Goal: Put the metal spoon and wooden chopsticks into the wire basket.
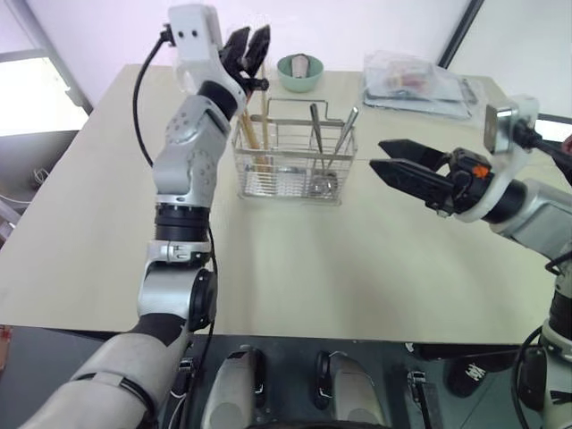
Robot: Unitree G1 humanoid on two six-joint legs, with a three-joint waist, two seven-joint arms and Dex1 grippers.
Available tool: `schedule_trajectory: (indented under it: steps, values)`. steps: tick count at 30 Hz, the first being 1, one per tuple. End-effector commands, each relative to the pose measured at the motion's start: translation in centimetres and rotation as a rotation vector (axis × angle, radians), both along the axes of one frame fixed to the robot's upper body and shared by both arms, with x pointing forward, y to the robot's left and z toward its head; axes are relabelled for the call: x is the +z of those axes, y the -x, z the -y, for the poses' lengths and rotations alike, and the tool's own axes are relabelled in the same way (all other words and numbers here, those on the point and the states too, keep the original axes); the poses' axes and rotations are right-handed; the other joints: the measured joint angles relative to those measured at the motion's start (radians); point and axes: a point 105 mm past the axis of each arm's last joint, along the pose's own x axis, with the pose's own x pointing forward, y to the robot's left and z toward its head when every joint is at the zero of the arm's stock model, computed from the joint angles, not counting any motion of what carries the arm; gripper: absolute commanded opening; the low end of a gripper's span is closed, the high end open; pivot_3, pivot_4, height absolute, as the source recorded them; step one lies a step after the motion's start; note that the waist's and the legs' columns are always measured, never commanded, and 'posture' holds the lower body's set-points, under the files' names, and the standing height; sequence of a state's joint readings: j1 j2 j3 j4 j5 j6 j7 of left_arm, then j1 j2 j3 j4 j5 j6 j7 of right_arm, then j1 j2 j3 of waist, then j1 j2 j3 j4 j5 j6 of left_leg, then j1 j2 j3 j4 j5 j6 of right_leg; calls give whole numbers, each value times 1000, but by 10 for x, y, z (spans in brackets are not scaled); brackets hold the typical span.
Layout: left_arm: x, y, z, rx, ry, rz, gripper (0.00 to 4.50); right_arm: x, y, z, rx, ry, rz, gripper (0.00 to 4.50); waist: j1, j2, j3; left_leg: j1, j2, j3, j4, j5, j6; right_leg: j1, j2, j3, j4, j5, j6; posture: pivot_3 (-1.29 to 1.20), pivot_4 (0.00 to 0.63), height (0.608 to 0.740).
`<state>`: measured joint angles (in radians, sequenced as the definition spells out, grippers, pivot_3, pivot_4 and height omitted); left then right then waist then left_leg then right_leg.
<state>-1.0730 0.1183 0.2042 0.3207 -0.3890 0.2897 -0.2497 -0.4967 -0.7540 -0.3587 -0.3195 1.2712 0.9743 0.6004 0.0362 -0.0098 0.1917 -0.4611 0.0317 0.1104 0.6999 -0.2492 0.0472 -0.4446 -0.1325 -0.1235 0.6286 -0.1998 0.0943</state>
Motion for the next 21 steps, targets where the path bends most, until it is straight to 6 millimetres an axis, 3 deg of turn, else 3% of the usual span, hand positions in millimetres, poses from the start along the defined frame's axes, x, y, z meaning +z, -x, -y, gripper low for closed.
schedule_trajectory:
  steps: [1, 3, 7, 10, 14, 18, 21]
  values:
    - [27, 16, -8, -4, 31, 88, 3477, 10, 4, 0, 1, 5, 59, 4395, 1, 0, 0, 0, 0, 0, 0, 0, 0, 0, 0, 0, 0, 0, 0, 0, 150, 707]
    - [33, 23, -18, -15, 7, 90, 4468, 8, 2, 4, -13, 34, 66, 4395, 1, 0, 0, 0, 0, 0, 0, 0, 0, 0, 0, 0, 0, 0, 0, 0, 150, 707]
    - [47, 46, -37, -137, -155, 82, 4468, 11, -5, 15, -49, 83, 91, 4395, -3, 0, 0, 0, 0, 0, 0, 0, 0, 0, 0, 0, 0, 0, 0, 0, 150, 707]
    - [44, 73, -50, -287, -358, 36, 4468, 10, -11, 26, -72, 140, 111, 4395, -11, 1, 0, 0, 0, 0, 0, 0, 0, -1, 1, 0, 0, 0, 0, 0, 150, 707]
    - [16, 102, -85, -344, -680, -48, 4468, 9, -22, 44, -106, 200, 124, 4395, -23, 2, 0, 0, 0, 0, -1, 0, -1, -1, 0, 0, 0, -1, 0, 0, 150, 707]
    - [-12, 117, -113, -369, -817, -195, 4468, 6, -31, 56, -112, 259, 131, 4395, -25, 2, 1, 0, 0, -1, -1, 0, -2, -1, 0, 0, -1, -3, -3, 0, 150, 707]
    - [-23, 124, -127, -370, -877, -246, 4468, 6, -33, 58, -91, 272, 132, 4395, -25, 3, 1, 0, 0, 0, -2, 0, -2, -2, 0, 0, -2, -3, -4, 0, 150, 707]
